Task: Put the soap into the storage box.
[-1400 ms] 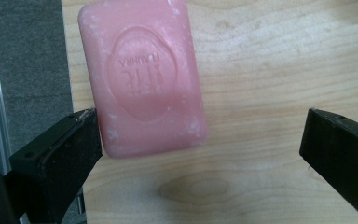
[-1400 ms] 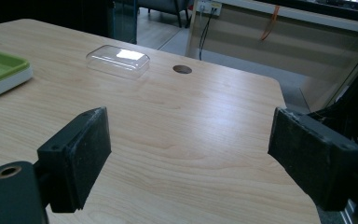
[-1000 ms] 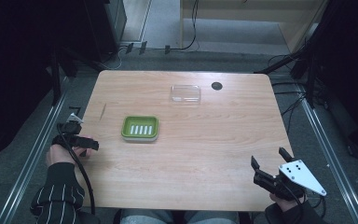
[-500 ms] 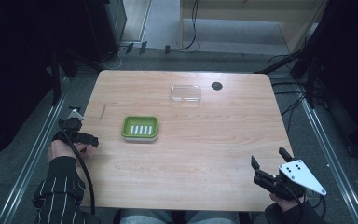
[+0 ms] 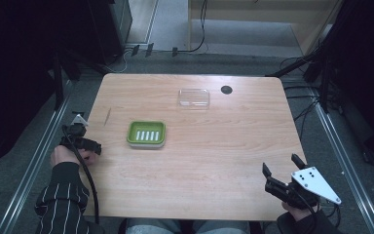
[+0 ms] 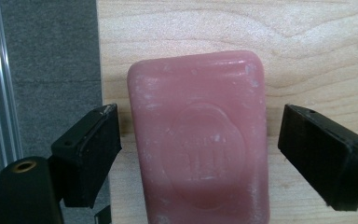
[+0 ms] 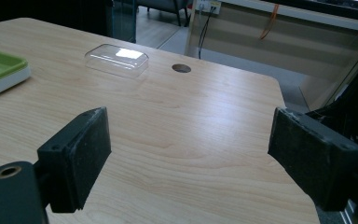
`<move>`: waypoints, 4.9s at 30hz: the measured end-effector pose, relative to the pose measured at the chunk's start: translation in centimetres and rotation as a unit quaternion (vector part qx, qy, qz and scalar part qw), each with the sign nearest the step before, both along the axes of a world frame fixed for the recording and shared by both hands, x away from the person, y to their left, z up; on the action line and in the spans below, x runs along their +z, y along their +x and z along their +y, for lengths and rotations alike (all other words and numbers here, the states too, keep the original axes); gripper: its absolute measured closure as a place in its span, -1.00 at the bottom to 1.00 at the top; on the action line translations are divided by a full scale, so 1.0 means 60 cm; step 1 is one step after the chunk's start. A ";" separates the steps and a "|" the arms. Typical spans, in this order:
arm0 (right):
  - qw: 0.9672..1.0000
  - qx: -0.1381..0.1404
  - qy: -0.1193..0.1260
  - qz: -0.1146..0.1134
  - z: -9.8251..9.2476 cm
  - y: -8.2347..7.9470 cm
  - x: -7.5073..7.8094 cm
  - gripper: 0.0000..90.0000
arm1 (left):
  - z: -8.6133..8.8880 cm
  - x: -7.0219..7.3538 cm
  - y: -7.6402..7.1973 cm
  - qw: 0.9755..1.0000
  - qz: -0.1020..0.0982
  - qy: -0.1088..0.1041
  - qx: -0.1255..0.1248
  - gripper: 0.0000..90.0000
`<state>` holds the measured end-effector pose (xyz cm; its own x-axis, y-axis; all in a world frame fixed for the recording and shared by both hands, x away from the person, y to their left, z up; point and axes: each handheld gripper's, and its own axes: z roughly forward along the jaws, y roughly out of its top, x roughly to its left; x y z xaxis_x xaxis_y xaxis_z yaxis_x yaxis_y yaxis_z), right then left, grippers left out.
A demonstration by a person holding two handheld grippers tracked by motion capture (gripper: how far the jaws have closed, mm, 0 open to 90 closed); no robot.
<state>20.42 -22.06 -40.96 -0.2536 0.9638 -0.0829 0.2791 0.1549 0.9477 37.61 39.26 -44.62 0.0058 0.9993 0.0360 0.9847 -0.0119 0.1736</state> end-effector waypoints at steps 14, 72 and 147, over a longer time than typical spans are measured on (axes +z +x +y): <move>1.000 0.000 0.001 0.000 0.000 0.000 0.000 -0.69 | -0.002 0.000 -0.001 1.000 -0.002 0.005 -0.005 -0.30; 1.000 -0.011 -0.006 0.006 -0.010 -0.010 -0.001 -0.70 | -0.069 0.047 0.014 0.992 -0.019 0.007 -0.128 -0.14; 0.999 -0.036 -0.017 0.019 -0.027 -0.031 -0.002 -0.69 | -0.240 0.103 0.100 0.932 -0.048 -0.001 -0.358 -0.14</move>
